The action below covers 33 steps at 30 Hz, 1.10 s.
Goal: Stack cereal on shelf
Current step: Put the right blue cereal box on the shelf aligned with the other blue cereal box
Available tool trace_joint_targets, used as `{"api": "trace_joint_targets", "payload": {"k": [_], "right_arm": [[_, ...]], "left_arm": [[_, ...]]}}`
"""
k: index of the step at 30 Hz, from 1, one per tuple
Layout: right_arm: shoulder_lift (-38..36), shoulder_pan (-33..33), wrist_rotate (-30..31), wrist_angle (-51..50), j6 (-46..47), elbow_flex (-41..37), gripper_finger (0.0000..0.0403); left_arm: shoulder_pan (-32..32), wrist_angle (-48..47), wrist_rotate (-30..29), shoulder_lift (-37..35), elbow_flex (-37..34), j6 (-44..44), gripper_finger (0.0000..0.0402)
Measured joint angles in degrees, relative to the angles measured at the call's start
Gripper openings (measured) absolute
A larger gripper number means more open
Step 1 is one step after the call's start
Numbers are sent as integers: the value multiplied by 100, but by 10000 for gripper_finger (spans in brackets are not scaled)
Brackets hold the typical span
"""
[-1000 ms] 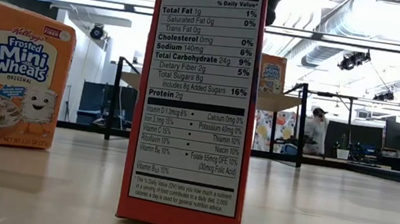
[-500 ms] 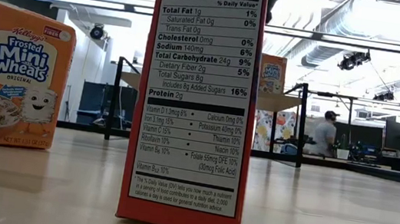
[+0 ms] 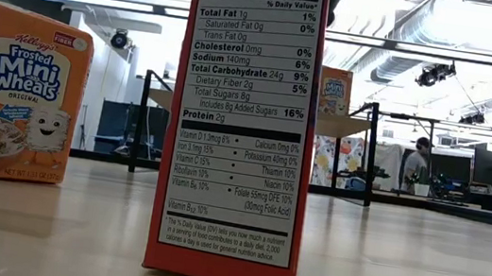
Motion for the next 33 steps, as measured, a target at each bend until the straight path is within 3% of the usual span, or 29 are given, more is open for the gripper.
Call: {"api": "trace_joint_targets", "payload": {"k": [13,33], "right_arm": [[-2,-1,2,70,0,0,198],[-7,0,44,104,-2,2,200]], "left_arm": [[-2,-1,0,0,0,0,246],[-2,0,0,0,0,0,246]]}}
